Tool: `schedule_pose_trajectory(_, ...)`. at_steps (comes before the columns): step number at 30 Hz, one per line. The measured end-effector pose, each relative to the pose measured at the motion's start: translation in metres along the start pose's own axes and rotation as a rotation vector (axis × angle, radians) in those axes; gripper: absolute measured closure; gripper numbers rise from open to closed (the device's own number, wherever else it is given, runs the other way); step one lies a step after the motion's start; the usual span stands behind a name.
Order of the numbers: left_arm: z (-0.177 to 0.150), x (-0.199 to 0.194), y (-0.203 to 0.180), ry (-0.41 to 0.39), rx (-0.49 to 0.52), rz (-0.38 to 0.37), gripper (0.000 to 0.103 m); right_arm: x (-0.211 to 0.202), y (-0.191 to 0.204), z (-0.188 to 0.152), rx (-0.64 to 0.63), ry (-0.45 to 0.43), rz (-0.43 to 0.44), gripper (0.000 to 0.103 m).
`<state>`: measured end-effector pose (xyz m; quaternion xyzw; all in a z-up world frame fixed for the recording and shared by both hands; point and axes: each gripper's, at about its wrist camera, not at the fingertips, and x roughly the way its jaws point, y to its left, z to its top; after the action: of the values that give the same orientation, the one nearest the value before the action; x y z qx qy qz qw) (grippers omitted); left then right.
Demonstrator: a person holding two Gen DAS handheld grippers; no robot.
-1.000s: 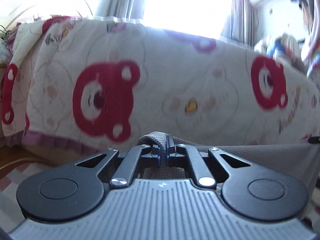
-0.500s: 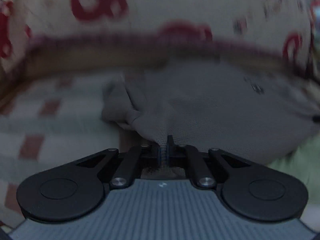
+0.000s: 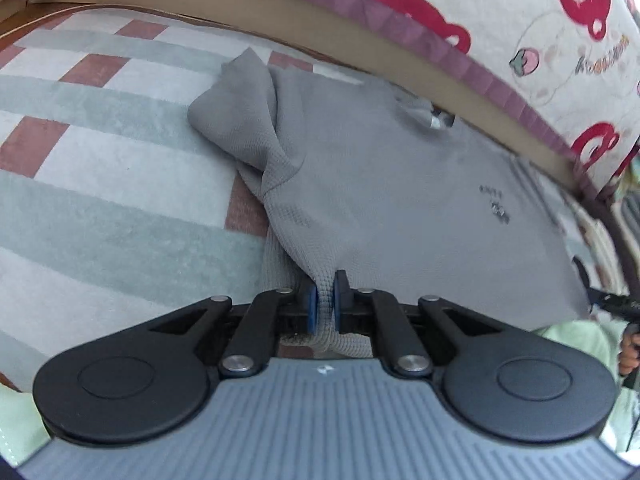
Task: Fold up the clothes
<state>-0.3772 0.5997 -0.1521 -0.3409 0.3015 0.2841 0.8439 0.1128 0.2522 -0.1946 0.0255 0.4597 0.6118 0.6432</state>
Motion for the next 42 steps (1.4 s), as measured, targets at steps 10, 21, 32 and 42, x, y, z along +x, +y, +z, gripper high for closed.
schedule_pose_trajectory(10,-0.007,-0.015,0.021,0.076,-0.087,-0.056,0.099,-0.065,0.023,0.01,0.043,-0.189,0.072,0.098)
schedule_pose_trajectory(21,-0.015,0.002,0.021,0.2,-0.102,0.06,0.092,-0.033,0.027,-0.037,0.128,-0.072,-0.196,0.061)
schedule_pose_trajectory(32,-0.014,-0.01,0.008,0.092,-0.097,0.049,0.1,-0.039,0.045,-0.024,0.033,-0.252,-0.149,0.098)
schedule_pose_trajectory(42,-0.029,0.0,-0.018,0.2,0.05,0.182,0.099,-0.029,0.054,-0.057,-0.143,-0.04,-0.4,0.1)
